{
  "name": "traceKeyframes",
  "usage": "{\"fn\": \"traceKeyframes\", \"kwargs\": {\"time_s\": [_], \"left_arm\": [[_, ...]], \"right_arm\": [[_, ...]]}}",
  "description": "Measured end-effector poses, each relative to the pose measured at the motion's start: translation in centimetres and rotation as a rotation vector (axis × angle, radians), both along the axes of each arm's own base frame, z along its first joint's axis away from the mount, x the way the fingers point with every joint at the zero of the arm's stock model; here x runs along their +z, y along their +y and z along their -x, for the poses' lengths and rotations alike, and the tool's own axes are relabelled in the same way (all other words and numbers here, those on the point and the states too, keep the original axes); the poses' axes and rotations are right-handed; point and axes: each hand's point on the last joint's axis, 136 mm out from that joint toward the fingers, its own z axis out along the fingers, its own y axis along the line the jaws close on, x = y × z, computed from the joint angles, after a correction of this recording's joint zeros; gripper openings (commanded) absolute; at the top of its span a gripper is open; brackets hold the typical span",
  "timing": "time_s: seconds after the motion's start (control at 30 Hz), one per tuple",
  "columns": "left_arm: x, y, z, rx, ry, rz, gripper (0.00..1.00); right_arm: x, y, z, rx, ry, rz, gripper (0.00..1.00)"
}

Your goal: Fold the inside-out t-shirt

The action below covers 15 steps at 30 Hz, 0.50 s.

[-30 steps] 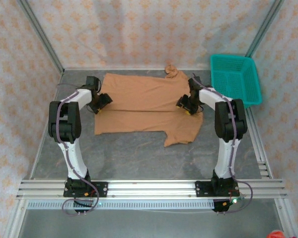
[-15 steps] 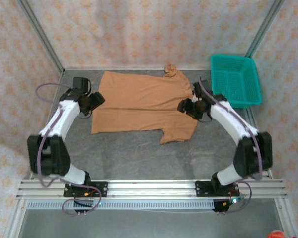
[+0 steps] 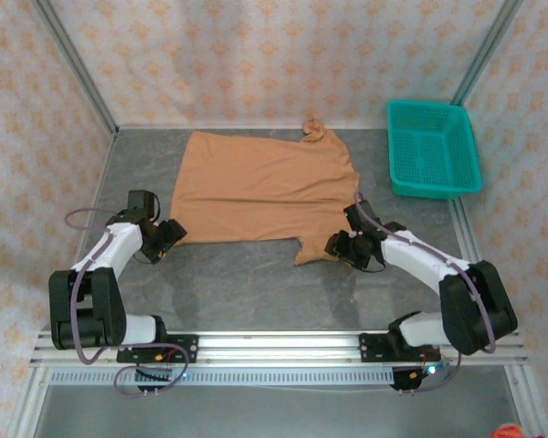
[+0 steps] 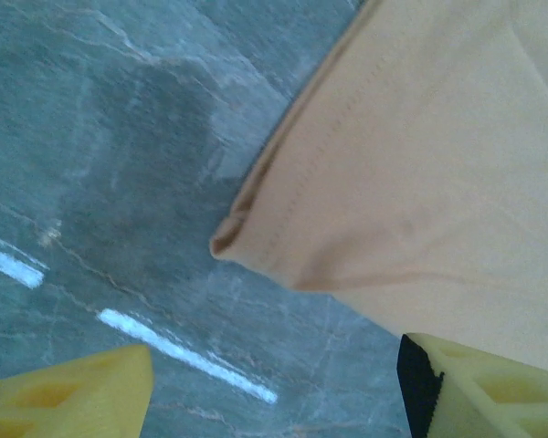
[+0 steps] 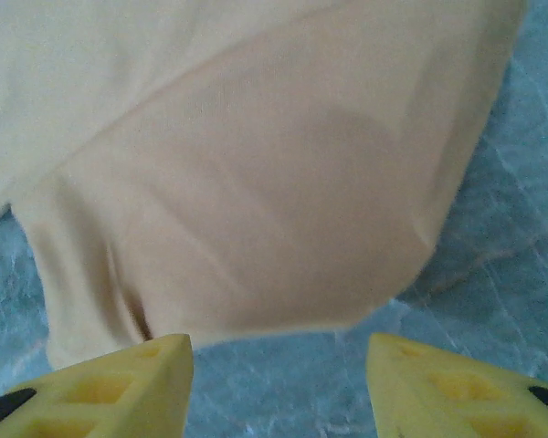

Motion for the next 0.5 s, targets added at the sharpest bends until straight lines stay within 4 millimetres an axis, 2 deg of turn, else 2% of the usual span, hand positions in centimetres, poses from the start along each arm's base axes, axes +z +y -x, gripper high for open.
{"fn": "traceKeyframes", "kwargs": {"time_s": [0.1,0.2,0.27,0.33,0.4,0.5], "left_arm": [[-0.7,0.6,-0.3,0.025,-0.009,0.008,0.66],[-1.4,0.7,-0.7,0.042,-0.012,0.018,0.59],[-1.7,0.7,-1.2,0.05,-0.023,0.027,0.5],[-2.0,0.6,-1.7,0.051,-0.032,0.036,0.37],[-2.4,0.6,-2.0,0.055,-0.031,0.04,0.23],[-2.8,0.7,-2.0,0.056,-0.02,0.041,0.11]], "right_arm": [[-1.2,0.2,-1.0,-0.022,0.0,0.003,0.51],[-2.0,0.1,-1.4,-0.042,0.018,0.02,0.42],[-2.1,0.0,-1.4,-0.047,0.025,0.031,0.31],[-2.3,-0.5,-1.2,-0.059,0.045,0.051,0.16],[-2.5,-0.8,-0.9,-0.063,0.057,0.067,0.07],[-2.2,-0.6,-1.1,-0.059,0.048,0.053,0.0]]}}
